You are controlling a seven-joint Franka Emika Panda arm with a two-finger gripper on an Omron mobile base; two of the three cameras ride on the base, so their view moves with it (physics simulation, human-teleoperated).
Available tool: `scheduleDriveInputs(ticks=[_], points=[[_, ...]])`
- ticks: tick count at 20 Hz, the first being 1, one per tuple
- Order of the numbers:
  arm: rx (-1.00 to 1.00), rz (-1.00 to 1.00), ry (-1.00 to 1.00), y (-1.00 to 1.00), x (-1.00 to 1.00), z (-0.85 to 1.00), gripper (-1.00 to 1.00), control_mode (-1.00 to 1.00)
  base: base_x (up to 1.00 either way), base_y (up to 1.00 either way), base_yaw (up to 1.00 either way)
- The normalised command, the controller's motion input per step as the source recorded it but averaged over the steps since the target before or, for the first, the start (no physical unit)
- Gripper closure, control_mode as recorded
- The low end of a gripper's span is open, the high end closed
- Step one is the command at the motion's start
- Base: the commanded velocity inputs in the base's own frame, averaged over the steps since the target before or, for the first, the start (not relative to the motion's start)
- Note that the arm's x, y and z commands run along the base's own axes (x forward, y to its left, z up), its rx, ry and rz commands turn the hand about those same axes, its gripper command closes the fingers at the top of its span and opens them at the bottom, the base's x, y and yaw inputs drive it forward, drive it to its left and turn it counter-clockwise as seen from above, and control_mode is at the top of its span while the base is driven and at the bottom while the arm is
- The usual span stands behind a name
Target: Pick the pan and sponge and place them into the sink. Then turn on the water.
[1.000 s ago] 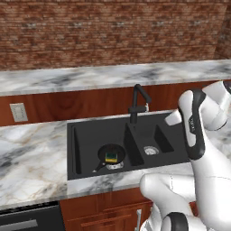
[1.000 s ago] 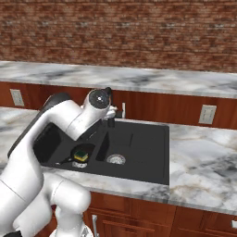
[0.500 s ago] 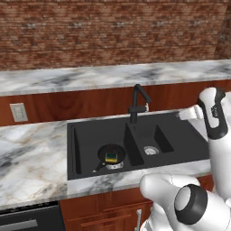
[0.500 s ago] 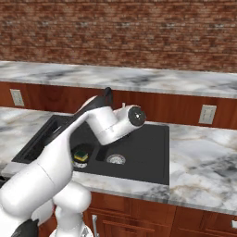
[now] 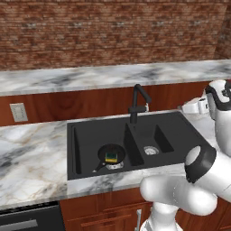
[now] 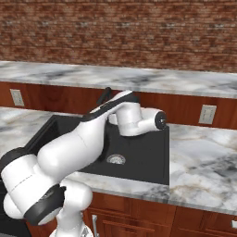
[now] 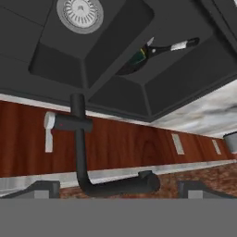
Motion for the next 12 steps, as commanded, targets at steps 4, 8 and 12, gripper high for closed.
scheduleDriveInputs(ticks=[4,8,12], points=[[0.00,0.07,-0.18,0.14,0.61,-0.37,-1.00,-1.00,0.00,0.00,0.00],[0.00,0.00,-0.14,0.22,0.55,-0.18,-1.00,-1.00,0.00,0.00,0.00],[0.00,0.00,-0.12,0.06,0.39,-0.12,-1.00,-1.00,0.00,0.00,0.00]])
